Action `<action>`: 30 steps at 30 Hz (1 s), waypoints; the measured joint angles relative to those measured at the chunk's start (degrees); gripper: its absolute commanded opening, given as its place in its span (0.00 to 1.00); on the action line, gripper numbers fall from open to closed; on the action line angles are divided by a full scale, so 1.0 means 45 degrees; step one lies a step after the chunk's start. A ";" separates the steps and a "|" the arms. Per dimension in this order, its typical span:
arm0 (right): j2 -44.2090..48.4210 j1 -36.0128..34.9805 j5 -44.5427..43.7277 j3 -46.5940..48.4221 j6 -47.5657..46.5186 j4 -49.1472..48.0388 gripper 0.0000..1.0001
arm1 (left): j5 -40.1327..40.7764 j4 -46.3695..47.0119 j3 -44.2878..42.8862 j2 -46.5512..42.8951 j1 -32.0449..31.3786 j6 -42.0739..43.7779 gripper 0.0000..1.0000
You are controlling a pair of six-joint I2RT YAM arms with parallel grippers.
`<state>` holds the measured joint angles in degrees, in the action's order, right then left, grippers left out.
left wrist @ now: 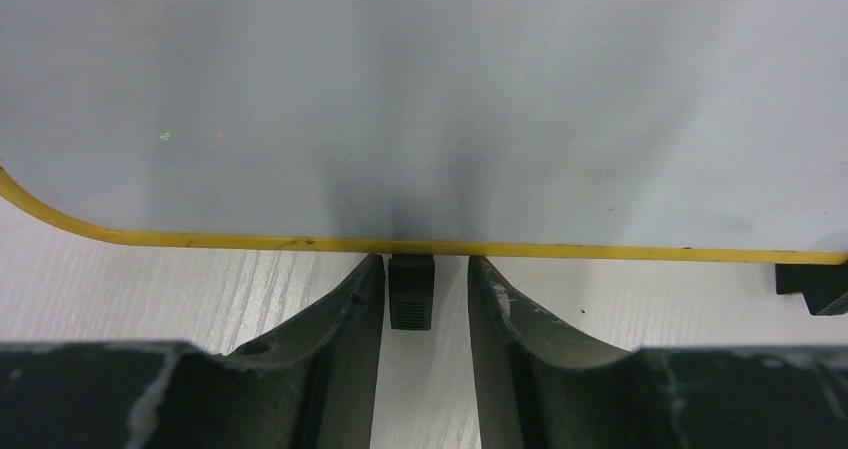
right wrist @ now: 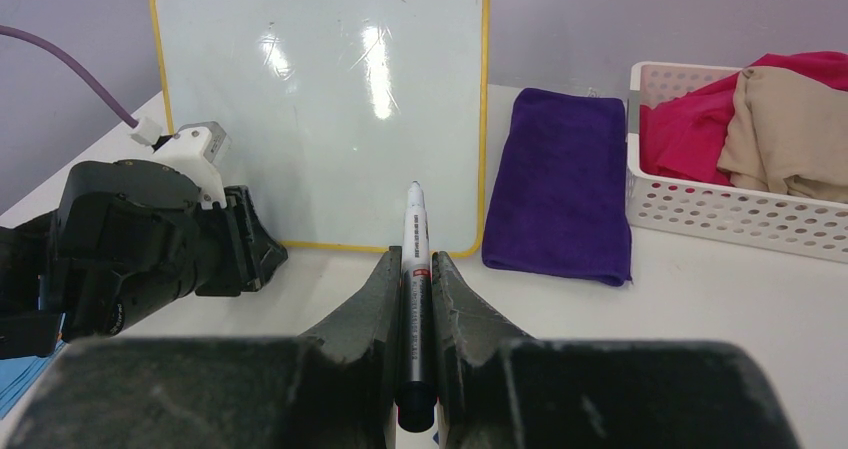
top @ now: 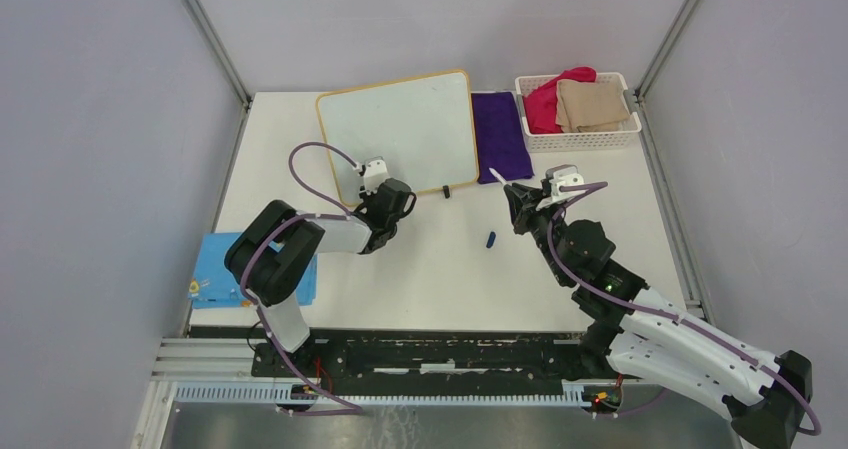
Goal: Write a sentence on the whiteboard
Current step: Move the whiteboard to the center of the board.
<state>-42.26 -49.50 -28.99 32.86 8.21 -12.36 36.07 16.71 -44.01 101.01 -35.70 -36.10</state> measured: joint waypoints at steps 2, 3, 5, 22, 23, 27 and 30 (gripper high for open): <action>0.0000 0.0000 0.0000 0.0000 -0.0019 0.0000 0.00 | 0.0024 0.0063 0.0010 0.0029 0.0000 0.0005 0.37; -0.0005 0.0000 0.0000 0.0000 -0.0024 0.0000 0.00 | 0.0044 0.0083 0.0019 0.0049 0.0000 0.0005 0.35; -0.0015 0.0000 0.0000 0.0000 -0.0029 -0.0005 0.00 | 0.0092 0.0141 0.0053 0.0087 0.0000 0.0010 0.31; -0.0044 0.0000 0.0102 -0.0005 -0.0024 0.0010 0.00 | 0.0223 0.0869 0.0500 0.0073 -0.0097 0.0126 0.03; -0.0044 0.0000 0.0102 -0.0005 -0.0024 0.0010 0.00 | 0.0262 0.0903 0.0549 0.0058 -0.0146 0.0155 0.02; -0.0044 0.0000 0.0107 -0.0005 -0.0024 0.0015 0.00 | 0.0384 0.0874 0.0918 -0.0267 -0.0461 0.0160 0.02; -0.0044 0.0000 0.0126 -0.0005 -0.0019 0.0015 0.00 | 0.0578 0.0685 0.1258 -0.0593 -0.0850 0.0136 0.02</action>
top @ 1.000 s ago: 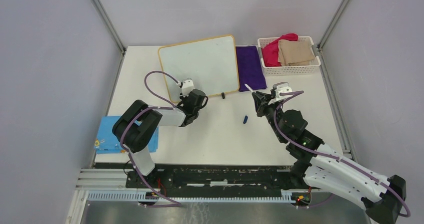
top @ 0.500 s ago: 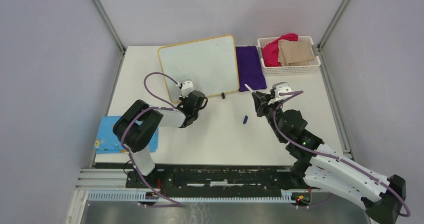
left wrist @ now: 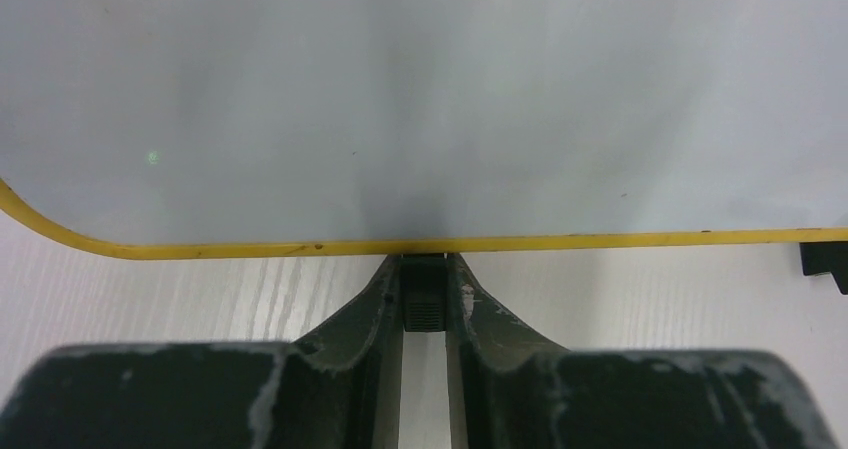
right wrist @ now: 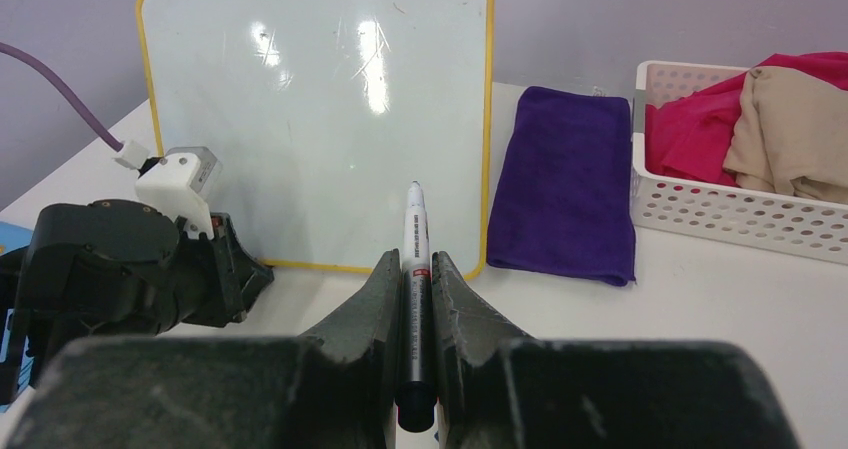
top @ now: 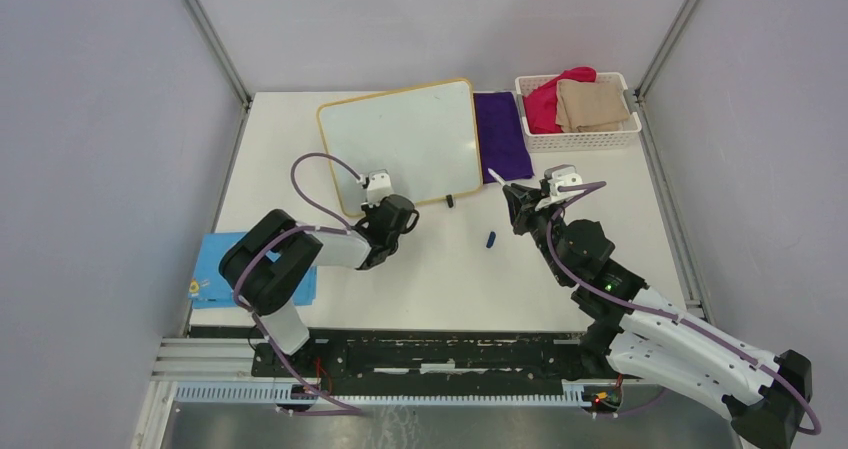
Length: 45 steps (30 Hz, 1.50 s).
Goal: Write a sentence on the whiteboard
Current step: Move the whiteboard to the center of the board.
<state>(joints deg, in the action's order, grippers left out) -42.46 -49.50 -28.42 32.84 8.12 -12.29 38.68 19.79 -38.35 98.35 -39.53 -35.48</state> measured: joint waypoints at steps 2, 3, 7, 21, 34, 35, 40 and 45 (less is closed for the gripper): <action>0.0005 0.0000 0.0024 0.0000 0.0000 0.0005 0.00 | 0.0087 -0.0160 0.0146 -0.0194 -0.0306 -0.0073 0.02; 0.0010 0.0000 0.0029 -0.0005 0.0000 0.0010 0.00 | 0.0117 -0.0228 0.0219 -0.0282 -0.0476 -0.0160 0.02; 0.0117 0.0000 0.0039 -0.0112 0.0000 0.0044 0.00 | 0.0379 -0.0461 0.0500 -0.0563 -0.1243 -0.0418 0.02; 0.0680 0.0000 0.0107 -0.0408 0.0170 0.0262 0.00 | 0.1525 -0.1734 0.0675 -0.0913 -0.3473 -0.2701 0.02; 0.0913 0.0000 0.0277 -0.0447 0.0335 0.0491 0.00 | 0.1719 -0.1948 0.0627 -0.0869 -0.4022 -0.3123 0.02; 0.0918 0.0000 0.0277 -0.0447 0.0350 0.0500 0.00 | 0.1715 -0.1919 0.0602 -0.0835 -0.4036 -0.3113 0.02; 0.0913 0.0000 0.0301 -0.0457 0.0379 0.0573 0.00 | 0.1661 -0.1579 0.0544 -0.0680 -0.4095 -0.3041 0.02; 0.0884 0.0000 0.0301 -0.0471 0.0379 0.0578 0.00 | 0.1613 -0.1418 0.0544 -0.0631 -0.4095 -0.2807 0.14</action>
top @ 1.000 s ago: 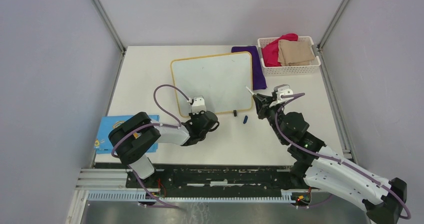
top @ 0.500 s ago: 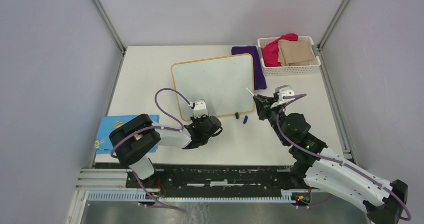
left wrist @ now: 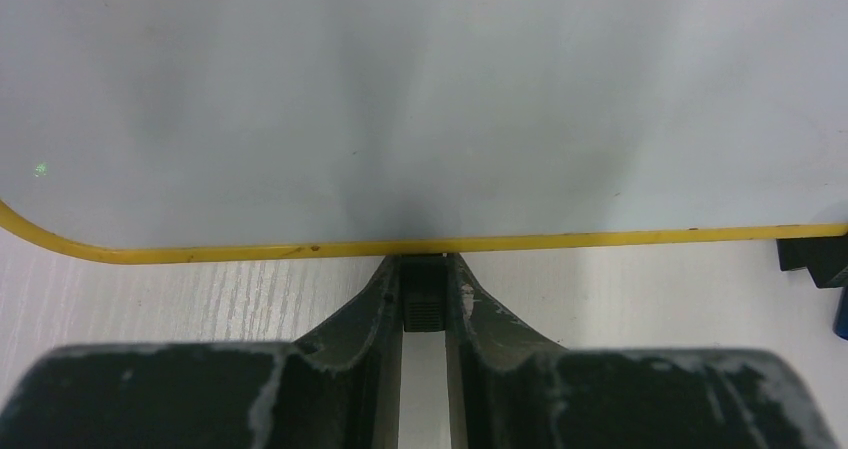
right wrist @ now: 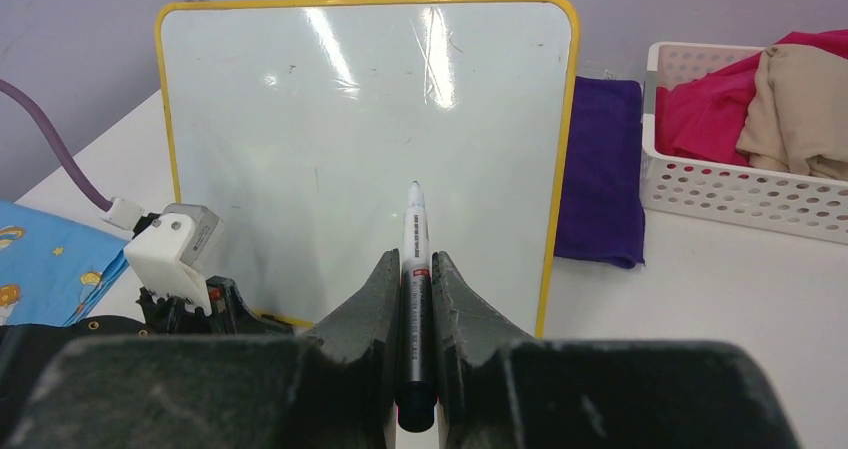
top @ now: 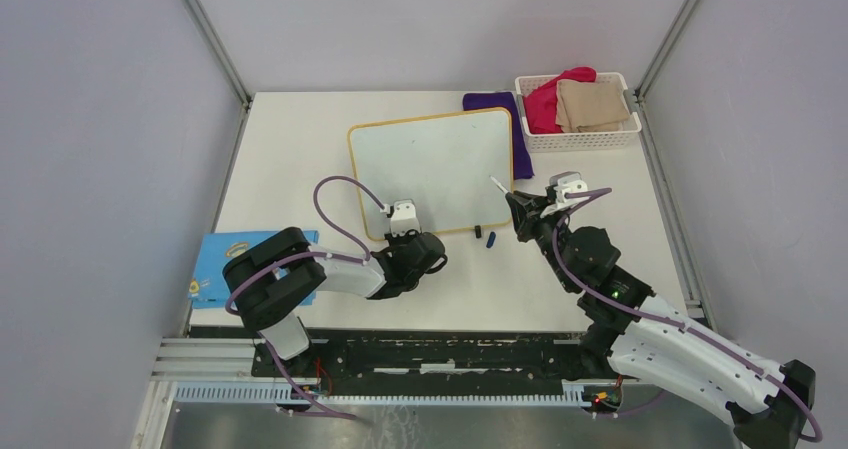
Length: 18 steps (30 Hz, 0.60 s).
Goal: Write a sentence on the whiteboard
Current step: Move the whiteboard to the center of the board.
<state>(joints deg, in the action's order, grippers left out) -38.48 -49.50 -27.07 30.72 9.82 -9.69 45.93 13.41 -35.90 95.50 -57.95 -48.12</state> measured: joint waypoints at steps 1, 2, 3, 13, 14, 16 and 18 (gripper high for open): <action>0.0000 0.0000 0.0000 0.0000 0.0000 0.0005 0.00 | 0.0000 0.0000 0.0000 0.0000 0.0000 0.0000 0.17; -0.0010 0.0000 0.0000 0.0000 0.0000 0.0010 0.00 | 0.0000 0.0000 0.0000 0.0000 0.0000 0.0005 0.21; -0.0015 0.0000 0.0000 0.0000 0.0000 0.0010 0.00 | 0.0000 0.0000 0.0000 0.0000 0.0000 0.0005 0.24; -0.0049 0.0000 -0.0005 0.0000 -0.0005 0.0092 0.00 | -0.0457 -0.0005 0.0219 -0.0389 -0.0058 0.0000 0.39; -0.0049 0.0000 -0.0005 0.0000 -0.0005 0.0092 0.00 | -0.0554 -0.0015 0.0277 -0.0481 -0.0073 0.0000 0.41; -0.0058 0.0000 -0.0005 0.0000 -0.0005 0.0092 0.00 | -0.0675 -0.0068 0.0393 -0.0651 -0.0117 0.0000 0.45; -0.0058 0.0000 0.0000 0.0000 -0.0005 0.0102 0.00 | -0.0729 -0.0228 0.0505 -0.0865 -0.0155 -0.0005 0.48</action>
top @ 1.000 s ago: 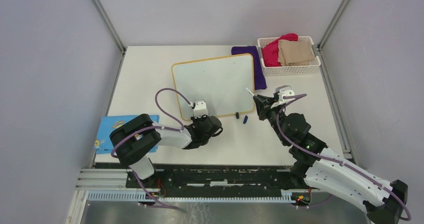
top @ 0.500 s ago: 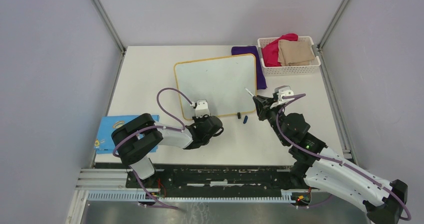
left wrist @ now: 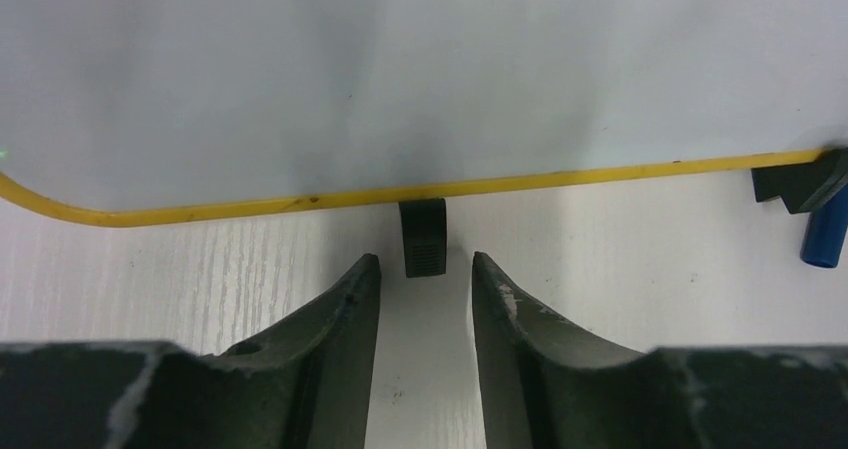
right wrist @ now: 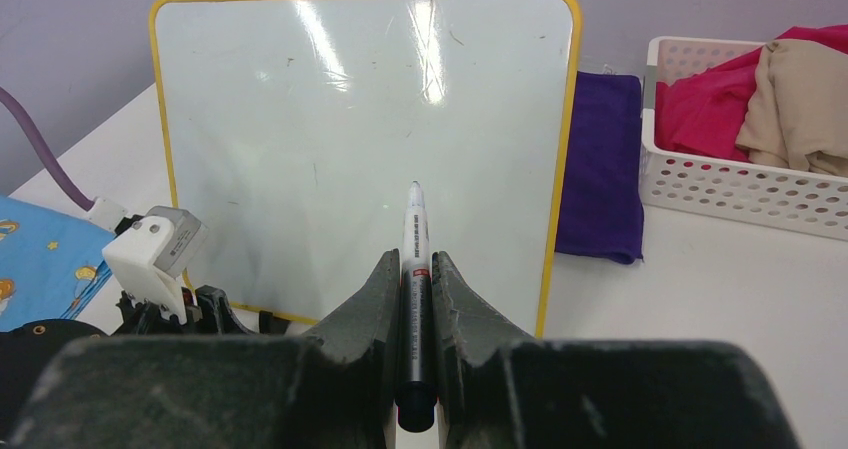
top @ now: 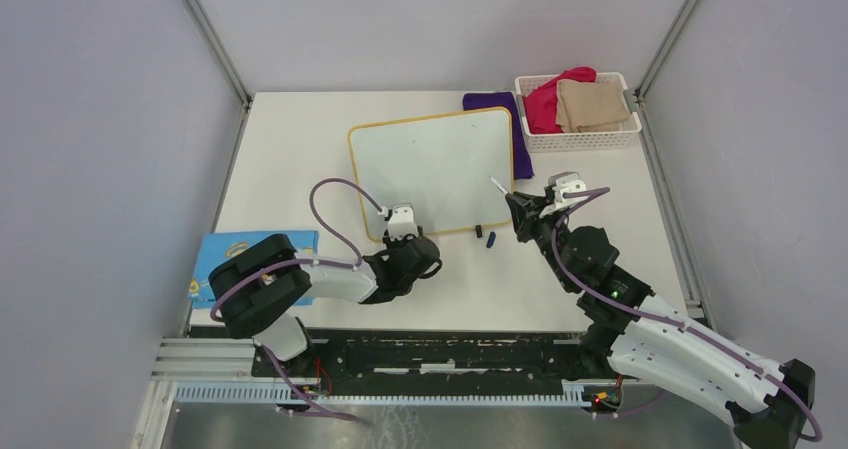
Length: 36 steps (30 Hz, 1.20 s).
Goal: Write a sentence on the whiteboard
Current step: Move the whiteboard to the center of the board, then write a sentence on the whiteboard.
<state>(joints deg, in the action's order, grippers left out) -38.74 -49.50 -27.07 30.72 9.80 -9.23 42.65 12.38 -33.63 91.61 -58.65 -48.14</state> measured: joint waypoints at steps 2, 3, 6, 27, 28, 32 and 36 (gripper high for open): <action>0.0000 0.0000 0.0000 0.0000 0.0000 0.0029 0.00 | -0.0097 -0.0175 0.0131 -0.0243 -0.0039 0.0000 0.51; 0.0000 0.0000 0.0000 0.0000 0.0000 0.0049 0.00 | -0.0146 -0.0374 0.0175 -0.0398 -0.0063 0.0000 0.53; -0.0005 0.0000 0.0005 0.0005 0.0000 0.0112 0.00 | -0.0180 -0.1020 0.0243 -0.0952 -0.0316 -0.0005 0.58; -0.0403 0.0000 0.0748 0.1438 -0.0588 0.0554 0.00 | 0.0719 -0.7125 -0.4692 -0.8087 -0.0457 0.5192 0.75; -0.0471 0.0000 0.0845 0.1438 -0.0583 0.0554 0.00 | 0.0335 -0.7106 -0.4915 -0.8267 0.0369 0.5513 0.75; -0.0685 0.0000 0.1180 0.1438 -0.0583 0.0544 0.00 | -0.2001 -0.6951 -0.5124 -0.8767 0.5547 0.5799 0.75; -0.0918 0.0000 0.1350 0.1438 -0.0588 0.0432 0.00 | -0.4639 -0.6557 -0.5027 -0.8723 0.9146 0.5343 0.75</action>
<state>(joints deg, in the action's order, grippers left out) -42.87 -49.50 -20.99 37.19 7.16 -7.29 21.78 -17.12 -56.25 52.36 -17.50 -24.10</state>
